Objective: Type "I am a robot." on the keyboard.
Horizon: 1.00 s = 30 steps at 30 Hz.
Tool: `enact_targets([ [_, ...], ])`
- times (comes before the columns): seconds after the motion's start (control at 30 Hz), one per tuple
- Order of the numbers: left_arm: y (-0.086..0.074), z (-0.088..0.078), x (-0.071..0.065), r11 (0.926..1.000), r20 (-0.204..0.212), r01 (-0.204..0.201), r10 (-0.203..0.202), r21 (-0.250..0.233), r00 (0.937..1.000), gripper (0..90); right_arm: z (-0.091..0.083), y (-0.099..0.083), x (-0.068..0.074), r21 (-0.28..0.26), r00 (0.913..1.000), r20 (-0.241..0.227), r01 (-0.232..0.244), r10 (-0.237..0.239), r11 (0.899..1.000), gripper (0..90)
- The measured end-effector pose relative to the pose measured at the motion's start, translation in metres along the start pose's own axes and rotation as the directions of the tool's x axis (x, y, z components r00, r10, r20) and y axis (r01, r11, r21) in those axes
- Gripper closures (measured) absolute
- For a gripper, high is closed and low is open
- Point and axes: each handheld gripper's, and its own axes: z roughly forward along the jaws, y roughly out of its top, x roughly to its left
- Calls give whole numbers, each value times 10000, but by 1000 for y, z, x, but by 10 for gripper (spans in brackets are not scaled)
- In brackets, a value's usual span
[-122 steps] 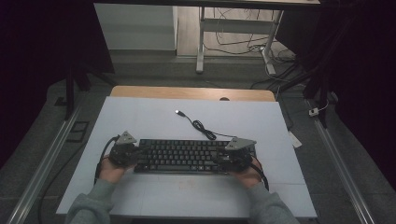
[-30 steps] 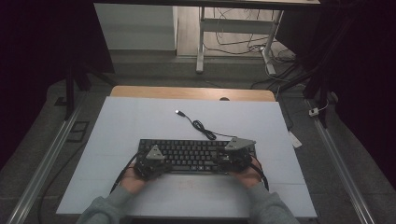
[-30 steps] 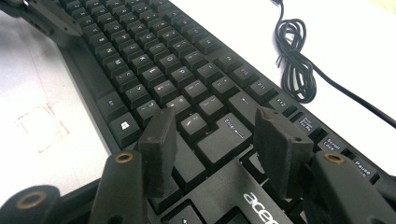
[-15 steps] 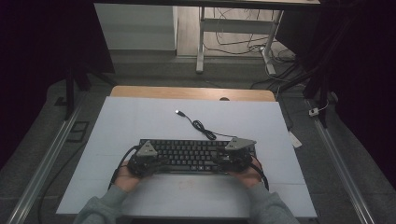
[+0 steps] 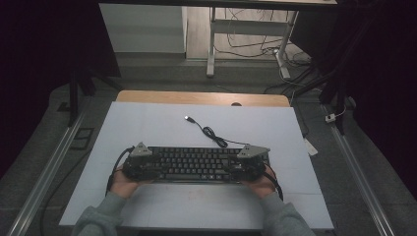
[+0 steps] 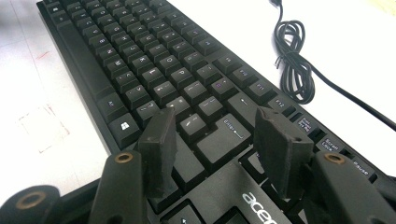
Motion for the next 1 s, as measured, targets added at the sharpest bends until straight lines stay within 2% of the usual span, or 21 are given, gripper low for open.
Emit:
enact_targets([
  [0.17, -2, -1, 6, 9999, -179, 146, -145, 65, 9997, 408, 0, 0, 0, 18, 10000, 3, -5, 5, 10000, 496],
  [0.6, -2, 0, 8, 9998, -333, 140, -137, 102, 9994, 402, 0, 0, 0, 18, 10000, 11, -6, 6, 10000, 496],
  [1.0, 5, 10, 8, 9999, -539, 70, -64, 114, 9985, 421, 2, 0, 1, 31, 10000, -23, 2, -2, 10000, 496],
])
